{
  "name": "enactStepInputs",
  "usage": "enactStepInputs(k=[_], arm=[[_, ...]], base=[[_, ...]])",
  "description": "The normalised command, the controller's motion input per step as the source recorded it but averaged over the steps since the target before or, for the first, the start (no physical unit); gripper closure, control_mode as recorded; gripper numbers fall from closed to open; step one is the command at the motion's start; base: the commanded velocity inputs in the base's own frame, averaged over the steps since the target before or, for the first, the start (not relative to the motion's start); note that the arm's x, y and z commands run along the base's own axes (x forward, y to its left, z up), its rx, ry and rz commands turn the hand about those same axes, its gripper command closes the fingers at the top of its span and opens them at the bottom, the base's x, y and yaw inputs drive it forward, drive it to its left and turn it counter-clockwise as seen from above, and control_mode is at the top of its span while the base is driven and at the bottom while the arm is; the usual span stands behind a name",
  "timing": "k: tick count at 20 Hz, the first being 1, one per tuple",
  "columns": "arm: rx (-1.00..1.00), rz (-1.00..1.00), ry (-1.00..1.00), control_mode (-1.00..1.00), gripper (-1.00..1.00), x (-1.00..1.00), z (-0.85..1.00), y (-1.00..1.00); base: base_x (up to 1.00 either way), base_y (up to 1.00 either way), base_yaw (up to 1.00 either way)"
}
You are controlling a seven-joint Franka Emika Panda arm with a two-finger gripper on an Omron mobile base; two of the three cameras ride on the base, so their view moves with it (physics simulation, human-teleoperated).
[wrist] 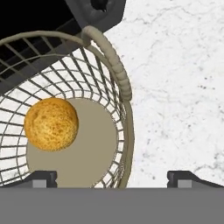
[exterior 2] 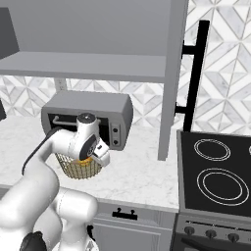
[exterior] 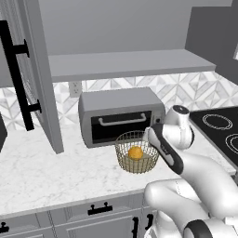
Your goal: Open the cabinet, pick up the bread from the cabinet and place it in the basket. Then move the basket to the dining counter.
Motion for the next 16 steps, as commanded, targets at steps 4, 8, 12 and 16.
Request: enactStepInputs(k=[4,8,12,16], arm=[[0.00,-0.03,0.00,-1.00,-1.00,0.25,-0.22,0.02],[0.00,-0.03,0.00,-1.00,-1.00,0.18,-0.33,0.08],[0.00,-0.04,0.01,-1.00,1.00,0.00,-0.65,0.51],[0.00,-0.03,0.03,-1.00,1.00,-0.04,-0.95,0.66]], base=[[0.00,0.00,0.00],[0.00,0.00,0.00],[0.00,0.00,0.00],[0.00,0.00,0.00]])
